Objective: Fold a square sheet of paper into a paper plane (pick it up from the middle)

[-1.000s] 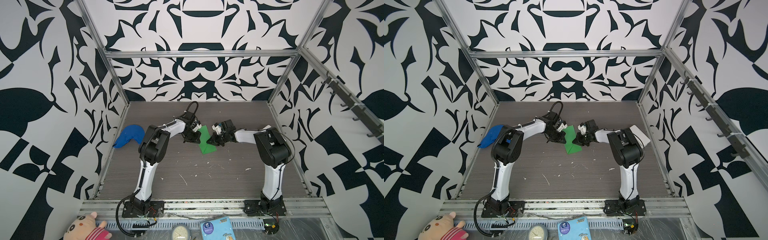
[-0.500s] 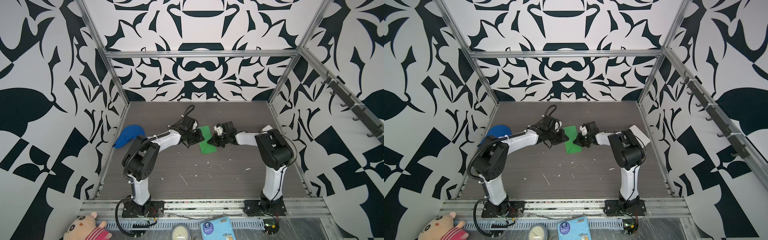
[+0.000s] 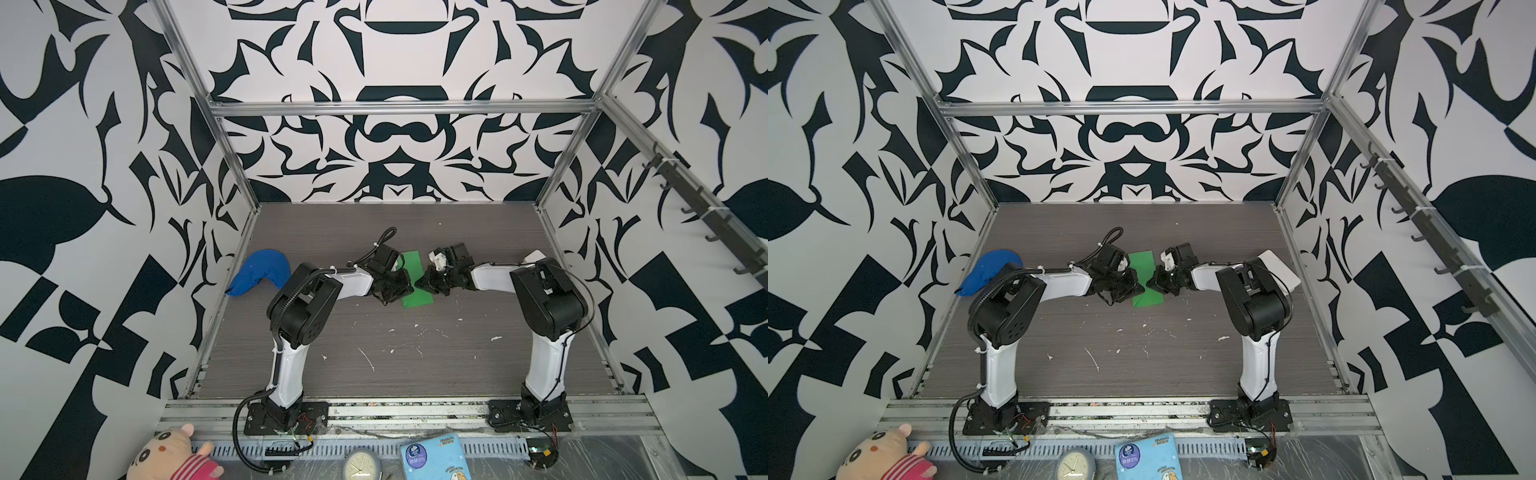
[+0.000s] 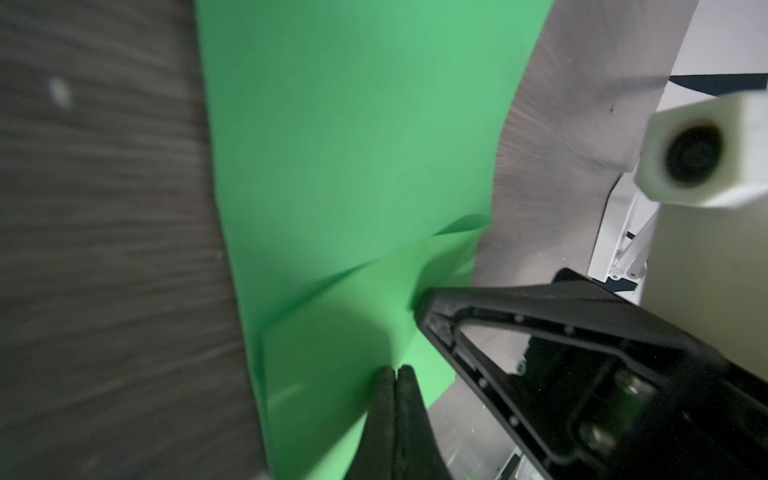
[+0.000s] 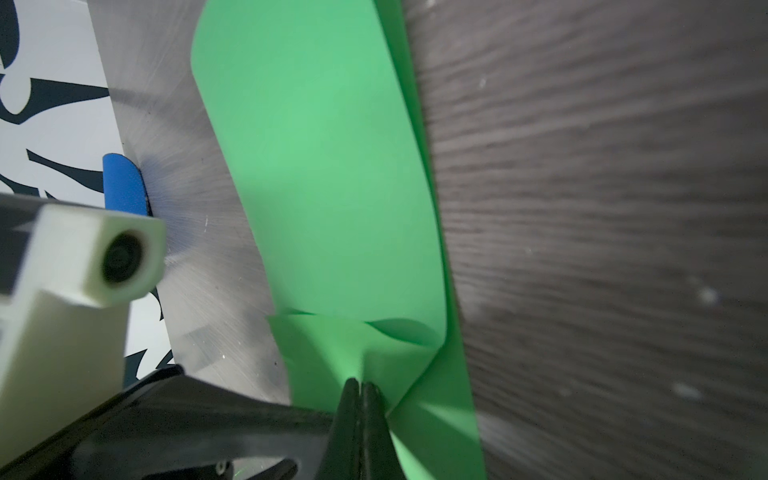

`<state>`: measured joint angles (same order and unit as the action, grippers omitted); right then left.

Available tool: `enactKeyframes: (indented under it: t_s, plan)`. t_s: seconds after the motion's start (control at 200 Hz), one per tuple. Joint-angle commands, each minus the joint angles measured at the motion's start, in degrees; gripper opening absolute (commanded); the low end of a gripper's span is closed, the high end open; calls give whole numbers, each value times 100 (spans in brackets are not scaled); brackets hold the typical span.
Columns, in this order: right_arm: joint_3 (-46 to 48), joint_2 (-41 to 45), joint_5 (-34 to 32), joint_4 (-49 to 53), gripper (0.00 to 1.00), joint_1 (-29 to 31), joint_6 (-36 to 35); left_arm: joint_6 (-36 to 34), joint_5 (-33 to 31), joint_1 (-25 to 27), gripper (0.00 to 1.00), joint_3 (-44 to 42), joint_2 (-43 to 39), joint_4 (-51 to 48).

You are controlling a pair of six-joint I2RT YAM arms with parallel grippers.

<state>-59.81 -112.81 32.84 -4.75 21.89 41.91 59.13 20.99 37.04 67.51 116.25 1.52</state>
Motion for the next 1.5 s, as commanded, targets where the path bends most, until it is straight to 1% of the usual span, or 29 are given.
enactKeyframes:
  t_s: [0.0,0.165,0.365,0.595,0.7,0.795,0.89,1.065,1.135,1.32,1.495]
  plan:
    - [102,-57,-522,304,0,-18,1,116,121,-12,1,91,123,85]
    - [92,-74,-572,377,0,-16,-7,79,166,-12,0,-73,62,-4]
    - [89,-112,-636,458,0,-18,0,19,167,-19,0,-506,-232,-103]
    - [57,-127,-708,519,0,-18,-52,-64,-87,-23,0,-1002,-598,-297]
    - [29,-136,-733,562,0,-14,-82,-89,-15,-21,1,-1103,-663,-276]
    - [22,-135,-736,606,0,-16,-99,-117,239,-12,1,-1146,-664,-231]
    - [15,-125,-763,631,0,-18,-113,-167,413,-12,1,-1144,-681,-278]
    - [36,-143,-775,625,0,-12,-112,-315,358,-12,1,-756,-761,-402]
    - [56,-144,-779,613,0,-18,-105,-259,372,-12,1,-593,-681,-240]
    - [91,-180,-762,583,0,-18,-79,-179,29,-12,1,-283,-348,-310]
    - [121,-185,-745,572,0,-14,-87,-150,114,-12,1,-268,-164,-284]
